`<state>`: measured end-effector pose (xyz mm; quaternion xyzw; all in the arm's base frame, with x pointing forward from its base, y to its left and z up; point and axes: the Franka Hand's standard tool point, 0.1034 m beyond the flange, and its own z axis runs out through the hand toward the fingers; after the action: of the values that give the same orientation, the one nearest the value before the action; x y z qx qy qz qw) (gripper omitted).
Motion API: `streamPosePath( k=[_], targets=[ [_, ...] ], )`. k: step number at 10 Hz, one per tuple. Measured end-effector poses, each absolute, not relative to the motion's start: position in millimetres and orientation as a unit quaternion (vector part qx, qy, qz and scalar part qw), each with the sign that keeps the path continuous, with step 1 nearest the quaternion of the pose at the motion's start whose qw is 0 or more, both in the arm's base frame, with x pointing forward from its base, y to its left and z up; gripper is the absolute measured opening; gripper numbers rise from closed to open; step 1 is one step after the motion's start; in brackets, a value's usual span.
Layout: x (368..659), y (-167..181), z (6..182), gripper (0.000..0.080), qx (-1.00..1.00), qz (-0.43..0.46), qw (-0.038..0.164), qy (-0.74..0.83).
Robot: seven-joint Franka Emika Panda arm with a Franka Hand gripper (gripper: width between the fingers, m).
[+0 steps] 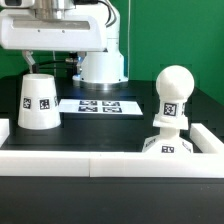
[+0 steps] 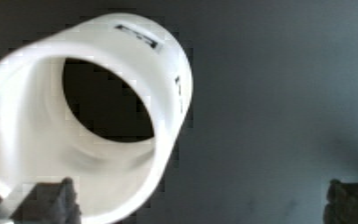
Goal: Assemble lamp
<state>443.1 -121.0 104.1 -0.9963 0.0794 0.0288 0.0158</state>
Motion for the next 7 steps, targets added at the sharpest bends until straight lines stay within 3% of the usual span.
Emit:
streamPosePath(
  k=[7],
  targets=[
    [432.8, -121.0, 87.2, 0.0699, -0.996, 0.035, 0.008, 0.079]
  ],
)
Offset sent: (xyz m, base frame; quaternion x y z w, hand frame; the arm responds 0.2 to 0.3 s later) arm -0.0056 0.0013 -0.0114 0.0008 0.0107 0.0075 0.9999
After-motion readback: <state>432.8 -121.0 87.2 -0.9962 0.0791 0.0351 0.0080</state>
